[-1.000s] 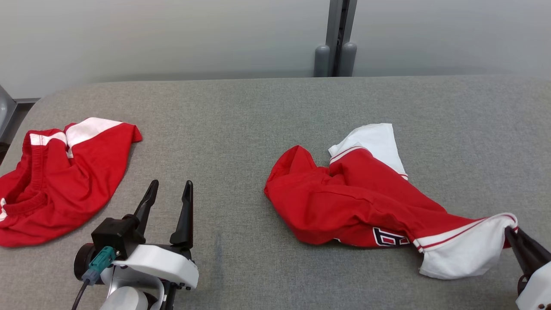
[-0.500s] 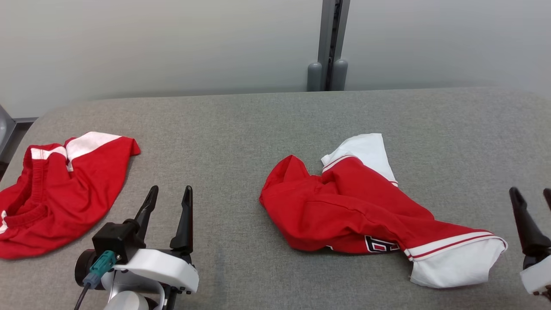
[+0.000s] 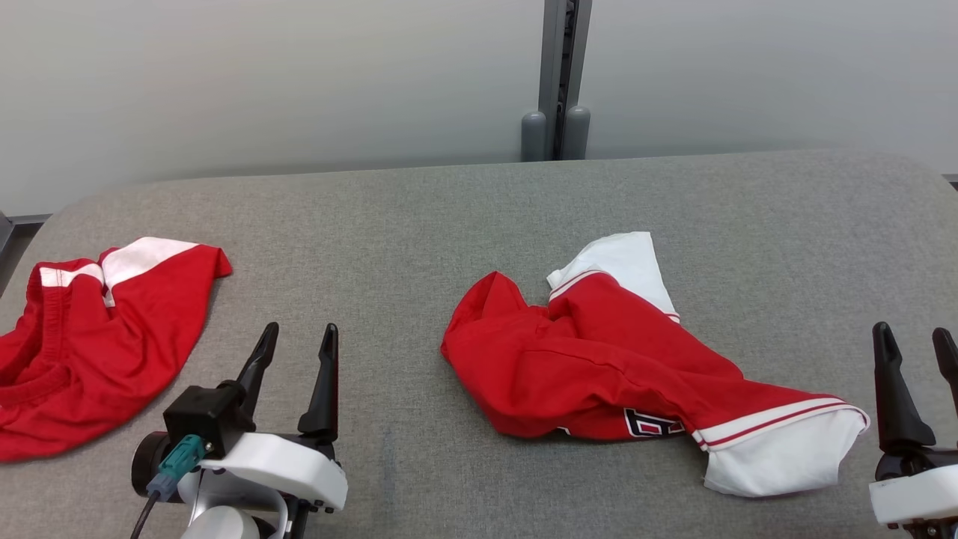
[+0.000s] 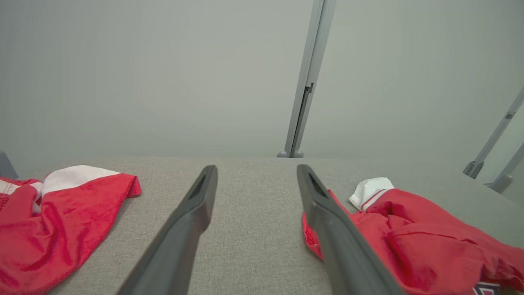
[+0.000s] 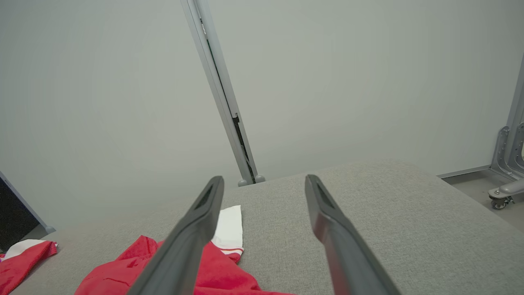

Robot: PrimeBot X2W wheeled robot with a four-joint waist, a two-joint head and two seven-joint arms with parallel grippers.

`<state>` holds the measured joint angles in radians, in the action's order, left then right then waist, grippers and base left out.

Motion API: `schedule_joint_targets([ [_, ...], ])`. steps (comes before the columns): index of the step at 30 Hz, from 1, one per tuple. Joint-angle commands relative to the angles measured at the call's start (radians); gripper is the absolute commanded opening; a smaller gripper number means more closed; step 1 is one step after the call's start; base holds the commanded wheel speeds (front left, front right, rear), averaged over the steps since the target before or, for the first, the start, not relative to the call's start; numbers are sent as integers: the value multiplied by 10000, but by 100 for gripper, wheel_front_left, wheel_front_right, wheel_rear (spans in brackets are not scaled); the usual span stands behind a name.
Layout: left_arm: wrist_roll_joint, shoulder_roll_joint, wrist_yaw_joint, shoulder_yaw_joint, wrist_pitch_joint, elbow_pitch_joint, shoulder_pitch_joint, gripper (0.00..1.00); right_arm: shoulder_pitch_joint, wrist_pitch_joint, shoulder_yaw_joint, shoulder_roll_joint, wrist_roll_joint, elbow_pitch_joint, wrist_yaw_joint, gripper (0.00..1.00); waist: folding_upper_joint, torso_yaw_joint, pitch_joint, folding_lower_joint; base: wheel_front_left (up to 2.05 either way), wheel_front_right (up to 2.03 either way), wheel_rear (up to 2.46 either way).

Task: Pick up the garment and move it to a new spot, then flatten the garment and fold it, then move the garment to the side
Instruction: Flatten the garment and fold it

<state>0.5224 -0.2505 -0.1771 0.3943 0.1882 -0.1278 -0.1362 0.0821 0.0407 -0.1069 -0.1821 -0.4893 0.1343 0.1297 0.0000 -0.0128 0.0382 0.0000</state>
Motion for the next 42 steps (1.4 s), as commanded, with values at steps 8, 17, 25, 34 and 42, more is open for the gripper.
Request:
schedule_joint_targets([
  [8, 114, -236, 576, 806, -1972, -302, -1255, 100, -193, -20, 83, 201, 188, 63, 20, 100, 0, -204, 383, 0, 0, 0, 0],
  [17, 367, -89, 1275, 1930, -5324, -967, -2974, 100, -472, -38, 242, 219, 283, 54, 20, 100, 0, -901, 1035, 0, 0, 0, 0],
  [25, 703, 29, 1904, 2117, -6636, -2085, -4445, 100, -886, 102, 389, 292, 256, -24, 20, 100, 0, -1611, 1857, 0, 0, 0, 0],
  [34, 1054, 36, 2412, 2235, -7099, -3369, -4989, 100, -977, 227, 507, 335, 365, -315, 20, 100, 0, -1809, 2027, 0, 0, 0, 0],
  [42, 1109, 177, 2544, 2444, -7019, -3274, -5007, 0, -1093, 247, 586, 265, 317, -441, 20, 100, 0, -1499, 2004, 0, 0, 0, 0],
])
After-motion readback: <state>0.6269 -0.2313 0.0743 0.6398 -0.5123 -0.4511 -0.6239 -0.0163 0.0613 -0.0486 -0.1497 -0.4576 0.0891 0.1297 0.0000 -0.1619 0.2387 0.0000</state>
